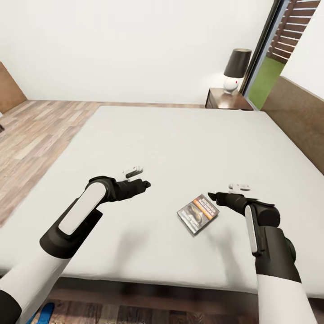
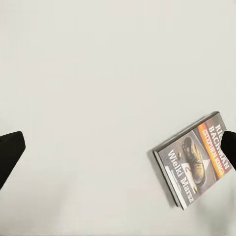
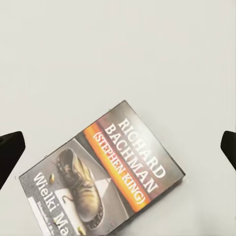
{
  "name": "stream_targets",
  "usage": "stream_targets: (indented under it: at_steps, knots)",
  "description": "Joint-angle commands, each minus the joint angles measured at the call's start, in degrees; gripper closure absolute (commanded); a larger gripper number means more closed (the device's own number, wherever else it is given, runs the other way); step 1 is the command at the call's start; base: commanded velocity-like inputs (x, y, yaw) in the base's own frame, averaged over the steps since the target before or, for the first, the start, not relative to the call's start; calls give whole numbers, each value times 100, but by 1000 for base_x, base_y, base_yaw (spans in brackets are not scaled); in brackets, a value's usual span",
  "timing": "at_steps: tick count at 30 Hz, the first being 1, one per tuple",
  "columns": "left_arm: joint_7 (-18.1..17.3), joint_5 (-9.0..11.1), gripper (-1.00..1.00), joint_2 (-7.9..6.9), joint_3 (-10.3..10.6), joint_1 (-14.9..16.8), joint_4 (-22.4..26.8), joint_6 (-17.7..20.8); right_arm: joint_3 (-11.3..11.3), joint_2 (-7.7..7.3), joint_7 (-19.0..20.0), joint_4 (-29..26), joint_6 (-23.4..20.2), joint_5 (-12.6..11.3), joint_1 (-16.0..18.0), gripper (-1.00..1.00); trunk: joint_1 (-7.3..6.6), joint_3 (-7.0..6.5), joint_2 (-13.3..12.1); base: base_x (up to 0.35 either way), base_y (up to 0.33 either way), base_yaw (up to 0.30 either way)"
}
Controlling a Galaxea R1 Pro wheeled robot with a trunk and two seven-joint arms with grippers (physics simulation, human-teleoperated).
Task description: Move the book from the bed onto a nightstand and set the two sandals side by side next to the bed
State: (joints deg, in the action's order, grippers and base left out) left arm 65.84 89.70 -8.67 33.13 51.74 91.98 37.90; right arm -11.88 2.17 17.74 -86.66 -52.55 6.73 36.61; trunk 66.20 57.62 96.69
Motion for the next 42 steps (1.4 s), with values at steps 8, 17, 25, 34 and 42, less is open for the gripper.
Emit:
stream_targets:
  at_steps: [8,17,25,34,42]
  knots:
    - [35,22,-100,-11,-43,-171,3,33,83,11,-253,96,134,41,4,-100,0,4,2,0,0,278]
    - [34,22,-100,-9,-45,-190,-1,34,106,4,-247,105,168,-6,-4,-100,0,4,2,4,-3,106]
    - [40,14,-100,-11,-33,-212,-12,34,94,3,-271,105,174,7,-5,-100,0,4,2,115,-94,12]
    - [41,17,-100,-12,-55,-218,-13,34,22,-18,-343,445,422,35,96,-100,0,4,2,45,-36,2]
    - [48,20,-100,-5,-62,-218,-11,29,-6,-57,-779,1510,552,3,745,-100,0,4,2,5,-4,0]
